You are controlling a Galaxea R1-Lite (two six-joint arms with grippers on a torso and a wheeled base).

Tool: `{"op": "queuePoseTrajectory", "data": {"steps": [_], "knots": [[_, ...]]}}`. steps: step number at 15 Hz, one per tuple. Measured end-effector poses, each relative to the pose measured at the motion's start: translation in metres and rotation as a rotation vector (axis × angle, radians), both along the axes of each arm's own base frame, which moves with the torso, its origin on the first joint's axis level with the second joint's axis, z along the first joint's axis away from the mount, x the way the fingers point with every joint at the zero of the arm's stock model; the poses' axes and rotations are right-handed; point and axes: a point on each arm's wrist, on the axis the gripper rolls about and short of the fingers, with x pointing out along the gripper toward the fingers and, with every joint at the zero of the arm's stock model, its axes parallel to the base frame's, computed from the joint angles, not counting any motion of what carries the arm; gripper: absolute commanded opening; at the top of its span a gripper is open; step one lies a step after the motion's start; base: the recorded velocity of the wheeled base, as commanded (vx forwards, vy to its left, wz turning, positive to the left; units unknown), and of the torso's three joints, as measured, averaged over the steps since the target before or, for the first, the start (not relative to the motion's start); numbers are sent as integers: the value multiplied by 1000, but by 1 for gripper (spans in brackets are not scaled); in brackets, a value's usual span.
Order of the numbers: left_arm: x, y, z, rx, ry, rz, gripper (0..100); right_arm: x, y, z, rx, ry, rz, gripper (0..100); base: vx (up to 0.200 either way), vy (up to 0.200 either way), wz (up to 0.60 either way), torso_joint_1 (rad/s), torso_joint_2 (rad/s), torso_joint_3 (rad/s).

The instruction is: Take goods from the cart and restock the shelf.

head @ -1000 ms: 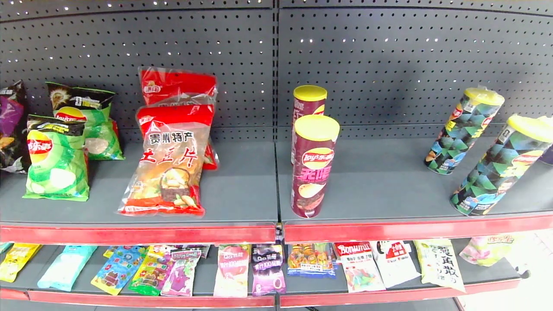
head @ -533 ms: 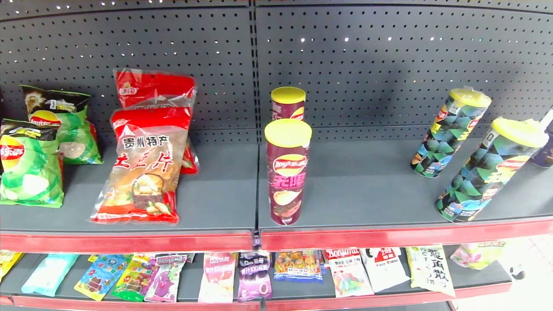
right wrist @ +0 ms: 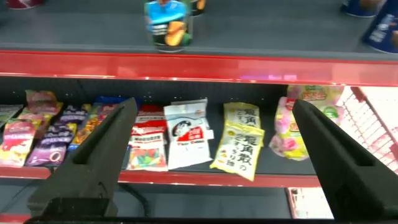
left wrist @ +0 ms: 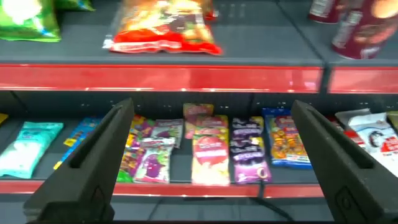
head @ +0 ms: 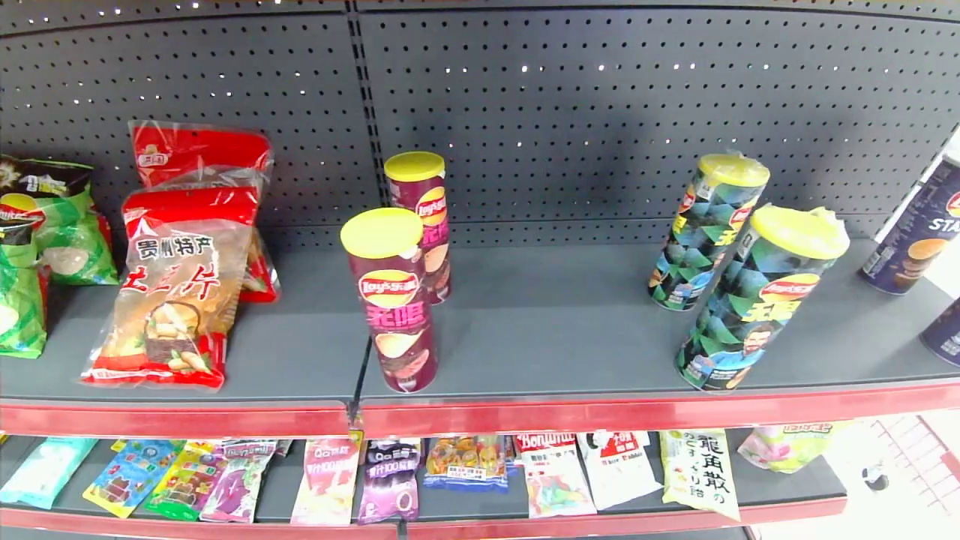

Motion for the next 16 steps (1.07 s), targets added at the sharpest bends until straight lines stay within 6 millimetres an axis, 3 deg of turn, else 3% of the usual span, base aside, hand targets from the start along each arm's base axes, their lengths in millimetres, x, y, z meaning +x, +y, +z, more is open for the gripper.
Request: {"op": "queuePoseTrajectory", "data": {"steps": [13, 16], "knots": [[0, 0, 0, 0, 1, 0, 100, 0, 0, 0, 0, 0, -1, 100, 0, -200, 0, 3, 3, 2], [0, 0, 0, 0, 2, 0, 100, 0, 0, 0, 0, -1, -1, 100, 0, 0, 0, 0, 0, 0]]}}
